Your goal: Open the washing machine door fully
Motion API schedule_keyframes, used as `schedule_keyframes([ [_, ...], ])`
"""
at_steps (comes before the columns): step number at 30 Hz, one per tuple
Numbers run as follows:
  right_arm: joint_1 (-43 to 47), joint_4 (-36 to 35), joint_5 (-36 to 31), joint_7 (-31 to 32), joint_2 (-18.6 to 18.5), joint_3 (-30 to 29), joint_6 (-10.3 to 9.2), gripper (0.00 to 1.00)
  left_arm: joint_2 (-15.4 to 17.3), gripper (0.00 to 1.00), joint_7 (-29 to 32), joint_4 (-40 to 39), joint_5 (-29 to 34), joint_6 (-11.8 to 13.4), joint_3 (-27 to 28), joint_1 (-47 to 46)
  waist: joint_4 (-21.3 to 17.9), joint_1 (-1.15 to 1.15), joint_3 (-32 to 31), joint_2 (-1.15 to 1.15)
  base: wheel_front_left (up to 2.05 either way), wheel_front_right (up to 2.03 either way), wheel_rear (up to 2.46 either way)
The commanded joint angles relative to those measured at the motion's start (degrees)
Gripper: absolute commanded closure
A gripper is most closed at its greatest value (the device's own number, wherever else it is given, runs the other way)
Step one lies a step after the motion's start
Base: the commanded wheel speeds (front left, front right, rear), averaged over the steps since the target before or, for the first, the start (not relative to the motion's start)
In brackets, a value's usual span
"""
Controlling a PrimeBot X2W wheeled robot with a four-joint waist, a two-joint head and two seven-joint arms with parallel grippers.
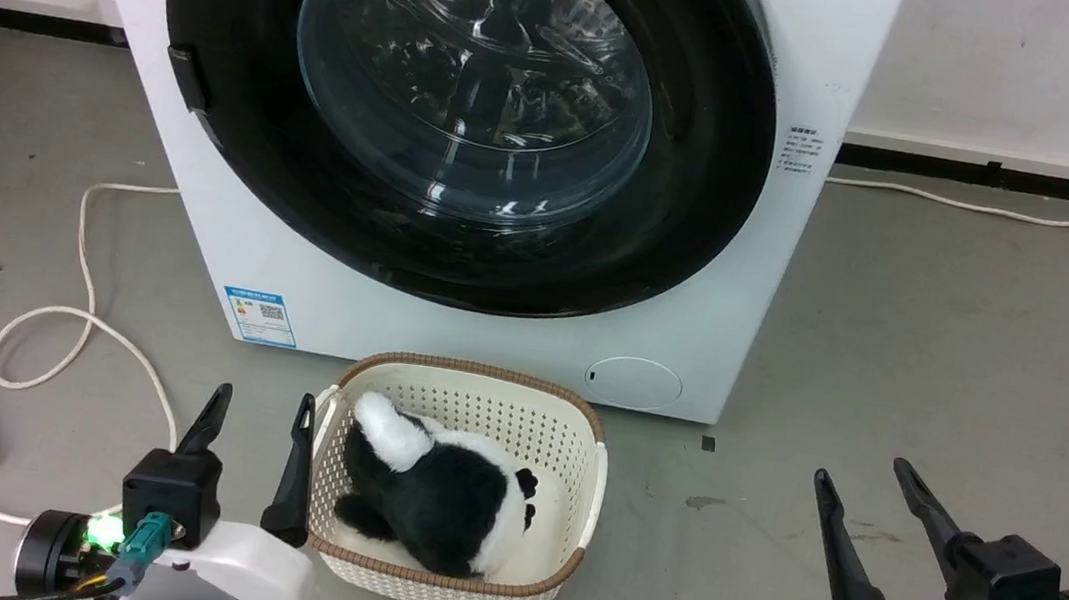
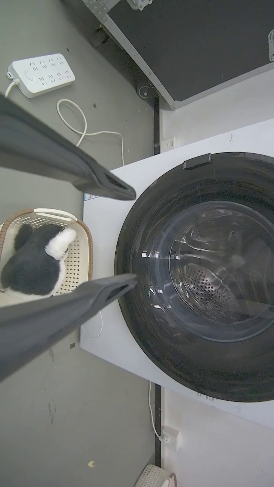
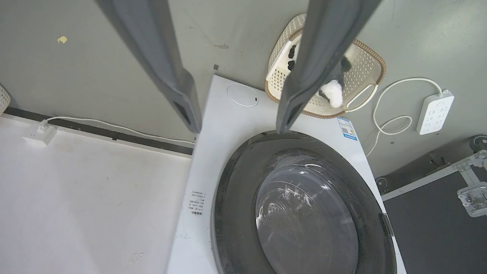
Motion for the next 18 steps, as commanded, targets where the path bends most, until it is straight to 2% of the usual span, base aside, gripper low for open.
schedule_keyframes([
  [1, 0.49, -0.09, 0.43, -0.69, 0.05, -0.16, -0.02, 0.0, 0.01, 0.0, -0.68, -0.38, -0.44, 0.26, -0.04, 0.91, 0.23, 0.0, 0.22, 0.0, 0.0, 0.0, 0.0],
  [18, -4.22, -0.66, 1.63, -1.73, -2.35, -0.17, -0.03, 0.0, 0.02, 0.0, -2.84, -2.37, -1.56, 1.09, -0.98, -0.05, 2.57, 0.0, 4.35, 0.0, 0.0, 0.0, 0.0],
])
